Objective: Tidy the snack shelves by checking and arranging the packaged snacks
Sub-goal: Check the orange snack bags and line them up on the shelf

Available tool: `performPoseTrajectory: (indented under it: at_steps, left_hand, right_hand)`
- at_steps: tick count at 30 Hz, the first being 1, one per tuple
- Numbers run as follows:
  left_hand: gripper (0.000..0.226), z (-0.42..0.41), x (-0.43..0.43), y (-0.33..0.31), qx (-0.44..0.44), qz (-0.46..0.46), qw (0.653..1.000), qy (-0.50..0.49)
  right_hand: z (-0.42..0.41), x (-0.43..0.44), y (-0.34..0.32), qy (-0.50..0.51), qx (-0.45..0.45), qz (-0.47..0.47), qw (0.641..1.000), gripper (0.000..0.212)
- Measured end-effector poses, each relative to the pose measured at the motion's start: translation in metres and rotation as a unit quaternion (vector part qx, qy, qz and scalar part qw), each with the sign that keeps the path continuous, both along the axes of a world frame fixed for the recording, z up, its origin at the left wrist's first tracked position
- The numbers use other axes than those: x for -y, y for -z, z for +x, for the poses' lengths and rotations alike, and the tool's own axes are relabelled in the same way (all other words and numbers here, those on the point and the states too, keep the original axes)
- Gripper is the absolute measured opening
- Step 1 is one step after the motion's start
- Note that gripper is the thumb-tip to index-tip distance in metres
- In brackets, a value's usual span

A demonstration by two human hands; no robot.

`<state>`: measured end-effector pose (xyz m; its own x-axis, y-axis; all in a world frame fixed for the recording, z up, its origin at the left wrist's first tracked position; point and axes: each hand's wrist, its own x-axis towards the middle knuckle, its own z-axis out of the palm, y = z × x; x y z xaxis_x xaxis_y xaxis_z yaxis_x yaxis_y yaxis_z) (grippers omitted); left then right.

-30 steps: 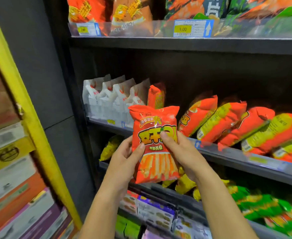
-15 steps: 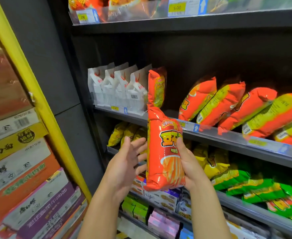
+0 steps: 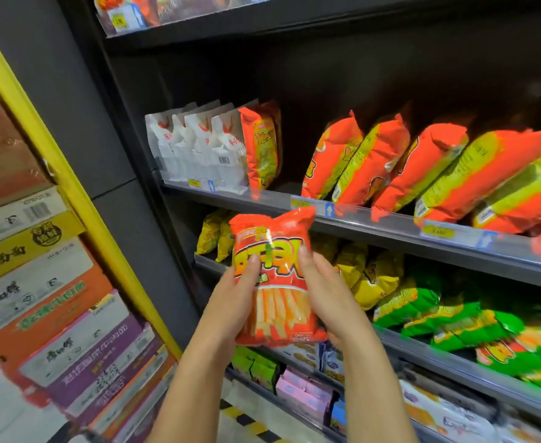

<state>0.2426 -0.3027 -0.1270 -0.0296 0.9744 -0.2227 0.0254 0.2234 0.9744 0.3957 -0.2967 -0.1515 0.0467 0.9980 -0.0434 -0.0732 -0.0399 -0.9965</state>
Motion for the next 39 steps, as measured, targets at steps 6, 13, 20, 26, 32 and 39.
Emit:
performPoseTrajectory:
  at_steps: [6, 13, 20, 26, 32, 39]
  left_hand:
    - [0.054, 0.011, 0.007, 0.005, 0.057, -0.030, 0.997, -0.032]
    - [0.045, 0.018, 0.006, 0.014, 0.023, 0.026, 0.999, -0.037]
    - [0.043, 0.017, 0.002, 0.020, 0.010, 0.107, 0.994, 0.030]
    - [0.056, 0.008, -0.005, 0.035, 0.037, 0.170, 0.981, 0.084]
    - [0.065, -0.007, -0.012, 0.039, 0.041, 0.179, 0.974, 0.134]
    - [0.058, -0.007, -0.017, 0.037, 0.063, 0.141, 0.981, 0.120]
  right_hand:
    - [0.025, 0.010, 0.003, -0.001, -0.053, -0.036, 0.998, 0.047]
    - [0.035, 0.017, 0.005, -0.062, -0.051, -0.012, 0.997, 0.053]
    - [0.044, 0.011, 0.028, -0.064, -0.101, 0.036, 0.992, 0.046]
    - [0.053, 0.007, 0.043, -0.072, -0.124, 0.074, 0.987, 0.054]
    - [0.058, 0.004, 0.040, -0.078, -0.127, 0.094, 0.984, 0.051]
    - [0.060, -0.001, 0.036, -0.081, -0.136, 0.052, 0.986, 0.052]
